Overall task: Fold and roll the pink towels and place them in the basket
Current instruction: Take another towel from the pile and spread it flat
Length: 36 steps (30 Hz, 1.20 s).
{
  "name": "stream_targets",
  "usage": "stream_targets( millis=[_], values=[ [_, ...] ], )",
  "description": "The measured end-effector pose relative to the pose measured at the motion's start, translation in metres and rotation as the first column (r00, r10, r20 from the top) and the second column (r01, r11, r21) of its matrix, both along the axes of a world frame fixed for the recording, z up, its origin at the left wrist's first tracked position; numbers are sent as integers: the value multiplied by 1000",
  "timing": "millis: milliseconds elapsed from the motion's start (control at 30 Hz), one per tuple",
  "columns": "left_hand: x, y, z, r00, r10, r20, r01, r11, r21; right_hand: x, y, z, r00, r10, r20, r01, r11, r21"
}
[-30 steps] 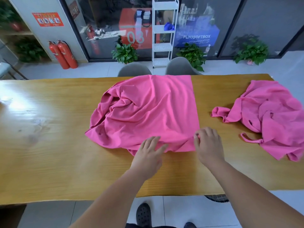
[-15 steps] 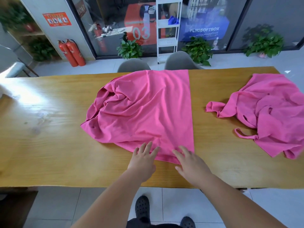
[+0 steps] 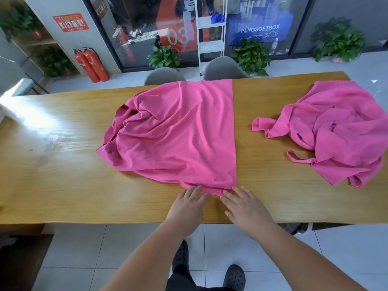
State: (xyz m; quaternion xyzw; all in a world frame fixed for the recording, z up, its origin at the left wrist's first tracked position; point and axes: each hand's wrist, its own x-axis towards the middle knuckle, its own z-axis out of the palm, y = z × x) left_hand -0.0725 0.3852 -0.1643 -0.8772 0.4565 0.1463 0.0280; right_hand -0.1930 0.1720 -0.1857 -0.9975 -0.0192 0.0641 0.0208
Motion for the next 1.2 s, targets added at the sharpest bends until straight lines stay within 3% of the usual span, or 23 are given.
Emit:
stream_targets(
  millis=[100, 267, 333, 400, 467, 533, 767, 1000, 1200],
  values=[
    [-13, 0, 0, 999, 32, -41, -30, 999, 44, -20, -8, 1, 990, 31, 140, -26, 999, -36],
    [-44, -11, 5, 995, -44, -87, 38, 997, -68, -43, -22, 9, 964, 43, 262, -39, 999, -22],
    [-58, -18, 8, 990, -36, -138, 23, 995, -96, -44, -27, 13, 978, 41, 207, -43, 999, 5],
    [-63, -24, 9, 995, -3, -105, -11, 991, -131, -43, -30, 17, 999, 1, 51, -6, 996, 93],
    [-64, -28, 10, 991, 128, -50, -132, 986, -98, -45, -32, 20, 990, -23, -139, 39, 992, 119],
    [-65, -30, 10, 970, 240, -46, -241, 970, -22, -49, -33, 22, 972, -62, -226, 86, 992, 96],
    [-61, -50, 27, 974, 195, -119, -191, 981, 45, -47, -41, 53, 971, -203, -128, 193, 978, -84],
    [-37, -85, 30, 985, 146, -91, -154, 984, -92, -20, -78, 58, 976, -180, -120, 179, 984, -23],
    [14, -129, 29, 992, 117, -54, -121, 988, -91, 27, -126, 63, 939, -314, -142, 315, 949, -18]
  ],
)
